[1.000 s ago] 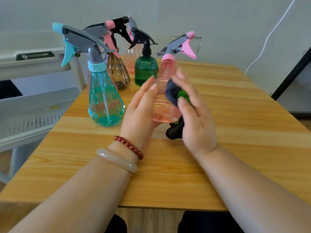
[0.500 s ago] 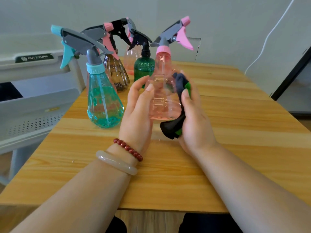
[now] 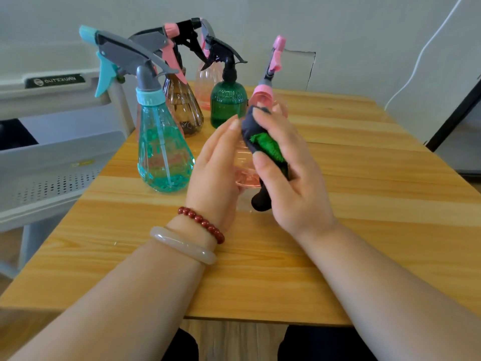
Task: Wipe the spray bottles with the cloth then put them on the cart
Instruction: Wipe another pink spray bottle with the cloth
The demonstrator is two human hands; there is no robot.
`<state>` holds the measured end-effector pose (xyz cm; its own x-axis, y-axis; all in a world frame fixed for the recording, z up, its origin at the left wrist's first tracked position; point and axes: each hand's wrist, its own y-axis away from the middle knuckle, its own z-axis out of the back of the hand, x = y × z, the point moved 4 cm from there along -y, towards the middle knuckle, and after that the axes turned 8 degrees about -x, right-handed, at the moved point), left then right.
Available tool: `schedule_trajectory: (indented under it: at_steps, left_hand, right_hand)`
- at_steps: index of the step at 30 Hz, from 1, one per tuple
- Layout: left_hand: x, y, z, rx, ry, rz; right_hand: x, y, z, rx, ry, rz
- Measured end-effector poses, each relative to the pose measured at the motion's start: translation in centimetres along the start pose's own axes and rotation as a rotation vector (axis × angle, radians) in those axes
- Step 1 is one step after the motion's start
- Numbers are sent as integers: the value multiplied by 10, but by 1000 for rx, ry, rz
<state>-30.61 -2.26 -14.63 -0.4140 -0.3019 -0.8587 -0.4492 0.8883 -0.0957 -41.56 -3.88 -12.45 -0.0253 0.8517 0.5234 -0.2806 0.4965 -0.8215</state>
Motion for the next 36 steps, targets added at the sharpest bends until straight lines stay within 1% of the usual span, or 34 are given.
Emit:
schedule_trajectory:
  at_steps: [3,5,6,8,9,10,11,12,14,15,16,17,18,19,20,22,23,24,25,28,29,30,31,32,35,36]
  left_hand:
    - [-2,5,-5,47,148,96]
    - [-1,5,-6,95,114,84]
    - [0,5,-7,108,67,60]
    - [1,6,-8,114,-25,32]
    - [2,5,-8,107,-48,24]
    - [2,5,-8,110,-65,-7]
    - [2,5,-5,113,-76,-41]
    - [2,2,-2,90,-88,-56]
    - [5,-4,7,48,-136,-66]
    - [8,-4,9,47,-143,-12]
    - [11,-6,14,31,-144,5]
    - [11,-5,13,9,-82,25]
    - [9,-3,9,15,-50,5]
    - [6,-2,4,61,-42,-28]
    - [5,2,-3,89,-30,-10]
    - [3,3,-8,87,-14,27]
    - [4,3,-8,82,-10,25]
    - [4,3,-8,67,3,26]
    - [4,2,-7,40,15,21]
    - [0,1,-2,27,91,56]
    - [-1,0,1,21,101,66]
    - [-2,1,1,30,99,67]
    - [-2,1,0,41,83,61]
    - [-2,2,-1,48,69,58]
    - [3,5,-7,50,44,83]
    - [3,5,-8,55,39,82]
  right_hand:
    - [4,-2,1,-30,106,163]
    - [1,-2,6,-89,129,163]
    - [-3,-1,10,-149,117,117]
    - [-14,-2,16,-255,29,-70]
    - [-17,-2,17,-275,-18,-156]
    - [-18,-1,15,-266,-42,-201]
    - [-16,0,13,-234,-37,-186]
    - [-11,2,10,-173,-3,-115]
    - [1,7,-1,6,85,95]
    - [4,7,-6,70,107,159]
    - [4,5,-8,90,112,179]
    - [3,4,-7,71,114,165]
    - [0,2,-5,13,122,131]
    - [-6,0,0,-76,113,72]
    - [-12,-1,6,-172,72,-27]
    - [-25,-1,16,-332,-78,-301]
    - [-30,-1,18,-368,-129,-389]
    - [-30,0,18,-358,-136,-403]
    - [-25,0,17,-307,-102,-342]
    - [-6,5,2,-46,92,-3]
    - [-5,5,-2,5,106,47]
    - [-4,3,-4,17,102,56]
    - [-7,2,-4,-13,88,32]
    - [-11,0,-1,-72,54,-35]
    - [-26,-2,12,-287,-93,-345]
    - [-30,-1,15,-313,-116,-395]
